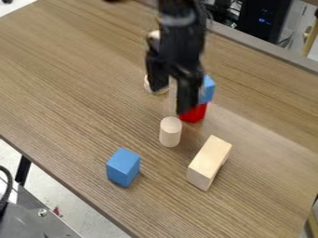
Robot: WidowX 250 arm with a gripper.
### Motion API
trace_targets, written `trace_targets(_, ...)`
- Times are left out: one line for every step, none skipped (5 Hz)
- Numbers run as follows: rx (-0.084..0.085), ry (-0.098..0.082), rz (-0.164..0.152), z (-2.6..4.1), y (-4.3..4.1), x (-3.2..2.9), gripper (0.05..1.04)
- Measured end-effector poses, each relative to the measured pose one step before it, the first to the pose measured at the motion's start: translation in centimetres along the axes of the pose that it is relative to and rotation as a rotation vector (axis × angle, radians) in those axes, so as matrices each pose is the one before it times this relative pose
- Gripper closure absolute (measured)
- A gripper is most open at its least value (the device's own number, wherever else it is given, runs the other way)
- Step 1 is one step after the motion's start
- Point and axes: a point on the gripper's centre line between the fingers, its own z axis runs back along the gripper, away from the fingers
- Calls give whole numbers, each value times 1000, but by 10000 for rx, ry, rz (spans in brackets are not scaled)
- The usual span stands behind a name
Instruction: Remove blue block from red hexagon and put on the right, put the cylinder on top of the red hexagon
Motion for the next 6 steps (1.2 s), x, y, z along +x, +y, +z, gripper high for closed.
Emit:
trace_targets(-5,893,-180,-2754,-714,438,83)
trace_targets(143,114,-275,-721,-798,1070,84)
trace_targets(144,-1,-70,-34,-22,482,136)
trace_targets(18,-10,22,-1,-17,29,370)
trace_targets(-7,-18,56,-82,-37,-68,521)
trace_targets(-141,23,302,49,-241,-614,217)
